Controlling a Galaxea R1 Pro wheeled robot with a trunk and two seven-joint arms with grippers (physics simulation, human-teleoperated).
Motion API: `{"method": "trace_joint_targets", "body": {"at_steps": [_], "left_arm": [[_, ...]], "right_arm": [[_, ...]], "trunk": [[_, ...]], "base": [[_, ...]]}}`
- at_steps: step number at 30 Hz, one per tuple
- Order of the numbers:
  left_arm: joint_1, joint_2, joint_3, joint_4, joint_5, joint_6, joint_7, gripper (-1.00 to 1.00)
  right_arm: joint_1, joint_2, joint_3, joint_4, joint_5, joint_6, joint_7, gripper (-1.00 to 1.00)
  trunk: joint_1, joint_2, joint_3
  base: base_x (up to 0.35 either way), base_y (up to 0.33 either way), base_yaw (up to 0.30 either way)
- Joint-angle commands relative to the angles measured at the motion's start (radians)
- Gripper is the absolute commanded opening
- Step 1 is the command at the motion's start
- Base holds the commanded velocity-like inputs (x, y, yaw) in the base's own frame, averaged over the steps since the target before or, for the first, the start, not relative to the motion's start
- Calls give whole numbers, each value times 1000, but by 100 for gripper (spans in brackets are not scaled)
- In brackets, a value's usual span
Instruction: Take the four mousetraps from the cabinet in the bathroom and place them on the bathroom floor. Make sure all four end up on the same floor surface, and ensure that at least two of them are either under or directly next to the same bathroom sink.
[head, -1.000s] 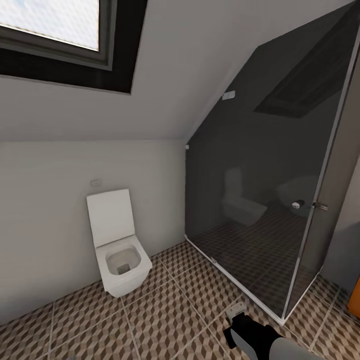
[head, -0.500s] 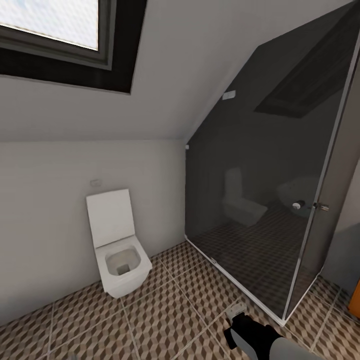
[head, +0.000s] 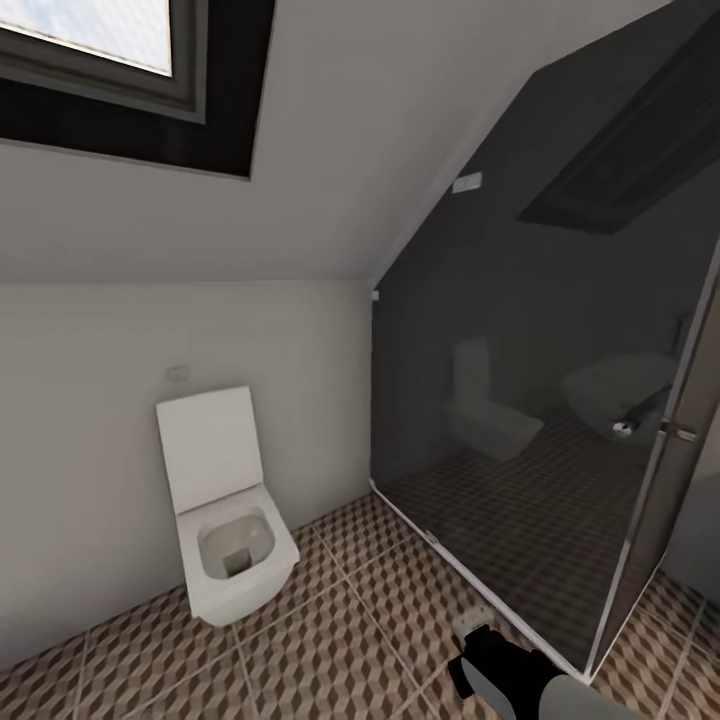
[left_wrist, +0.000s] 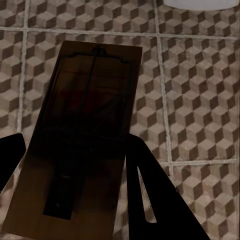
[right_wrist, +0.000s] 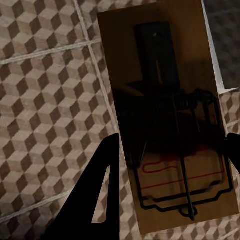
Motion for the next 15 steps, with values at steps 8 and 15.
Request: {"method": "trace_joint_targets", "body": {"at_steps": [8,15], "left_arm": [[0,3,0,2,16,-4,3,-100],[0,8,0,2,68,-4,7,-100]], "right_arm": [[-1,-2,7,-3,-12,3,-7,-100],[-2,-4,6,-2,-11,-2,-9,-100]], "trunk": [[1,-1,-1],[1,-1,-1]], "base": [[322,0,0],[315,0,94]]}}
